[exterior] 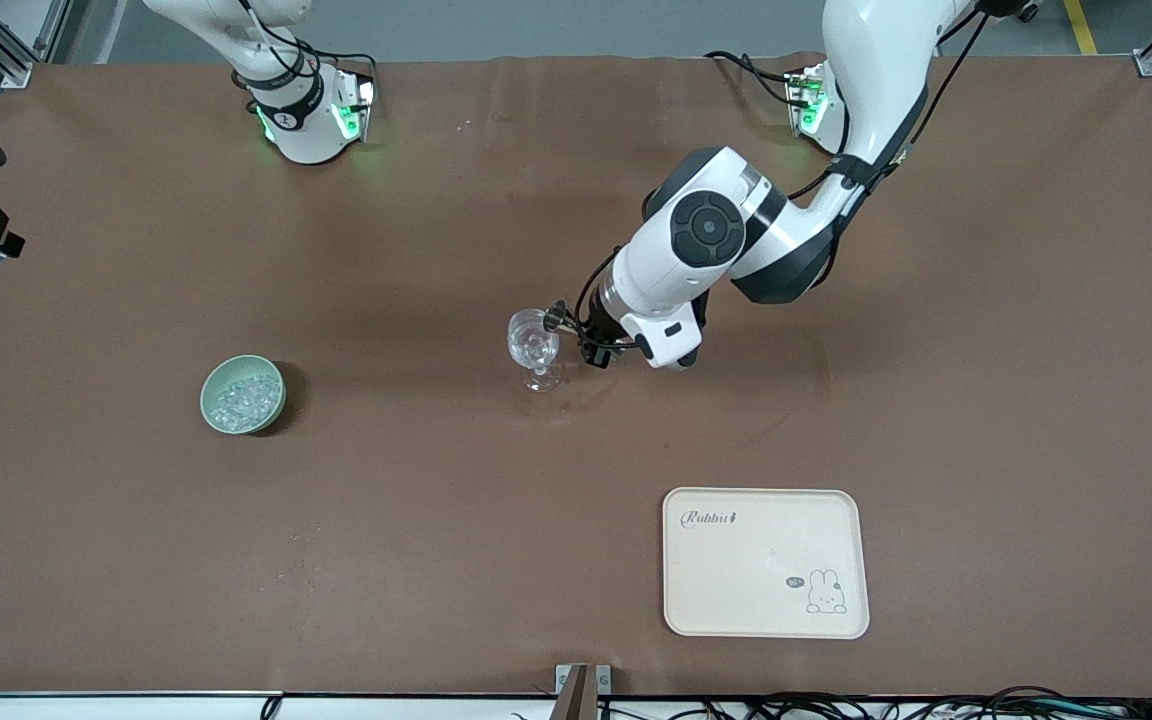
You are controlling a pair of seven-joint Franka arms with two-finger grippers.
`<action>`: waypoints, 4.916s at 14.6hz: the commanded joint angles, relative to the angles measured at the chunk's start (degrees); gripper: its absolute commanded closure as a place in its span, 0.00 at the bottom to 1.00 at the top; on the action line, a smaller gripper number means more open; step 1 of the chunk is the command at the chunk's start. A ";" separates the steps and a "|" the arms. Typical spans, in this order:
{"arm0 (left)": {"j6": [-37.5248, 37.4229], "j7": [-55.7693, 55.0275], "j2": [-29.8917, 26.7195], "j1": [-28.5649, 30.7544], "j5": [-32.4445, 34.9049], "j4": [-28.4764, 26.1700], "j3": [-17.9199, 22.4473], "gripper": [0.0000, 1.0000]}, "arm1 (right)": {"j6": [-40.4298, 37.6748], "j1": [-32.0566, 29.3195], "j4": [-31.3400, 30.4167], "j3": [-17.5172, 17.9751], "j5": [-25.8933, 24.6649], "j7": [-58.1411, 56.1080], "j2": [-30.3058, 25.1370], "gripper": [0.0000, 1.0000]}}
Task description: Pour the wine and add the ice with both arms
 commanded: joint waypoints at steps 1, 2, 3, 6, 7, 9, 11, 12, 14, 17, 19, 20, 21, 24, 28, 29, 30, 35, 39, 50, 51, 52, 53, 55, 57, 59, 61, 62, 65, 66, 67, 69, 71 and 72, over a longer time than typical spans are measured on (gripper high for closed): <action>0.06 -2.56 1.32 -2.19 2.93 2.56 0.87 0.99 | 0.29 0.25 -0.03 -0.01 0.00 -0.12 -0.30 0.99; 0.06 -3.08 1.32 -2.19 3.99 2.65 0.87 0.99 | 0.20 0.25 -0.03 -0.01 0.00 -0.12 -0.30 0.99; 0.06 -3.61 1.40 -2.36 4.78 2.56 0.87 0.99 | 0.20 0.25 -0.03 -0.01 0.00 -0.12 -0.30 0.99; 0.06 -3.79 1.49 -2.54 5.14 2.65 0.87 0.99 | 0.20 0.25 -0.03 -0.01 0.00 -0.12 -0.30 0.99; 0.06 -3.79 1.49 -2.80 5.23 2.56 0.87 0.99 | 0.20 0.25 -0.03 -0.01 0.00 -0.12 -0.30 0.99; -0.03 -3.79 1.41 -2.54 4.62 2.65 0.78 0.99 | 0.29 0.25 -0.03 -0.01 0.00 -0.12 -0.30 0.99; -0.12 -3.09 1.49 -1.32 0.78 2.65 0.43 0.99 | 0.81 0.25 -0.03 -0.01 0.00 -0.12 -0.30 0.99; -0.12 -1.78 1.49 -0.61 -4.74 2.65 0.43 0.99 | 0.90 0.25 -0.03 -0.01 0.00 -0.12 -0.30 0.99; -0.29 5.92 1.41 1.58 -16.77 2.65 0.52 0.99 | 0.99 0.25 -0.03 -0.01 0.00 -0.12 -0.30 0.99; -3.10 15.78 1.40 7.99 -29.63 2.65 0.43 0.99 | 0.73 0.68 -0.03 0.08 0.09 0.14 -0.30 0.99; -4.07 21.05 1.58 12.29 -34.30 2.65 0.34 0.99 | 0.55 3.48 -0.03 -0.09 1.14 0.84 -0.30 0.99; -4.68 24.39 2.28 14.75 -37.02 2.65 0.34 0.99 | 0.64 5.24 -0.03 -0.09 1.15 1.45 -0.30 0.99; -5.04 26.86 2.89 17.04 -39.22 2.65 0.34 0.99 | 0.73 7.35 0.06 -0.01 1.15 3.02 -0.30 0.99; -5.04 34.50 5.53 23.80 -44.50 3.52 0.34 0.99 | 1.16 12.71 0.23 0.78 5.00 11.01 0.22 0.99; -5.04 39.09 10.10 30.58 -48.82 7.82 0.52 0.99 | 6.78 21.84 0.50 2.28 4.93 21.30 4.34 0.99; -5.04 40.49 11.50 32.25 -49.26 8.71 0.43 0.99 | 9.23 24.48 0.50 2.28 4.92 24.02 6.01 0.99; -5.04 42.94 12.99 34.27 -51.01 9.50 0.43 0.99 | 11.60 26.77 0.50 2.28 4.92 26.57 7.42 0.99; -4.69 53.33 19.41 38.33 -61.30 9.68 0.78 0.99 | 20.49 36.00 0.50 2.28 4.49 38.43 15.50 0.99; -4.43 56.05 23.80 39.64 -65.60 10.03 0.96 0.99 | 22.70 41.72 0.41 2.37 -0.25 47.05 20.87 0.99; -0.91 70.47 31.37 39.21 -65.79 13.02 2.72 0.99 | 27.01 45.69 -0.03 2.54 -4.04 52.96 25.63 0.98; -0.91 71.00 31.90 39.21 -65.79 13.02 2.72 0.99 | 26.92 45.95 -0.20 2.54 -4.13 53.05 25.80 0.98; -0.91 72.13 32.43 39.21 -65.79 13.02 2.72 0.98 | 27.00 46.13 -0.21 2.54 -4.13 53.14 25.98 0.98; -0.91 73.28 32.87 39.30 -65.79 13.02 2.72 0.98 | 27.01 46.21 -0.21 2.54 -4.22 53.23 26.33 0.98; -0.91 73.38 32.87 39.30 -65.79 12.94 2.72 0.97 | 27.01 46.65 -0.21 2.46 -4.22 53.31 26.77 0.97; -0.91 73.29 32.87 39.30 -65.79 12.85 2.98 0.82 | 26.83 46.65 -0.29 2.54 -4.22 53.40 27.03 0.96; -0.91 72.41 32.52 39.21 -65.79 12.76 2.98 0.45 | 26.92 46.65 -0.29 2.54 -4.22 53.40 27.03 0.96; -0.91 71.45 32.26 39.21 -65.79 12.67 2.98 0.30 | 27.01 46.65 -0.29 2.45 -4.30 53.40 27.38 0.96; -0.91 70.57 32.17 39.21 -65.79 12.76 2.89 0.24 | 27.01 46.57 -0.29 2.45 -4.39 53.40 27.65 0.96; -0.91 68.98 31.12 39.12 -65.18 12.58 2.98 0.18 | 27.01 46.30 -0.29 2.45 -5.01 53.40 28.00 0.96; -0.91 68.37 30.68 39.21 -64.56 12.58 2.98 0.08 | 27.01 46.30 -0.29 2.45 -5.01 53.40 28.09 0.96; -1.00 68.19 29.80 39.30 -62.73 12.58 3.07 0.00 | 27.01 46.30 -0.29 2.37 -5.01 53.40 28.18 0.96; -1.00 68.10 28.57 39.91 -57.82 12.58 2.98 0.00 | 27.01 46.30 -0.29 2.45 -5.01 53.40 28.26 0.95; -1.44 66.36 27.17 40.52 -53.50 12.32 2.98 0.00 | 27.01 46.48 -0.29 2.45 -5.01 53.40 28.53 0.93; -1.44 64.43 26.46 40.53 -50.70 12.32 3.07 0.00 | 27.01 46.39 -0.29 2.45 -5.01 53.31 28.53 0.90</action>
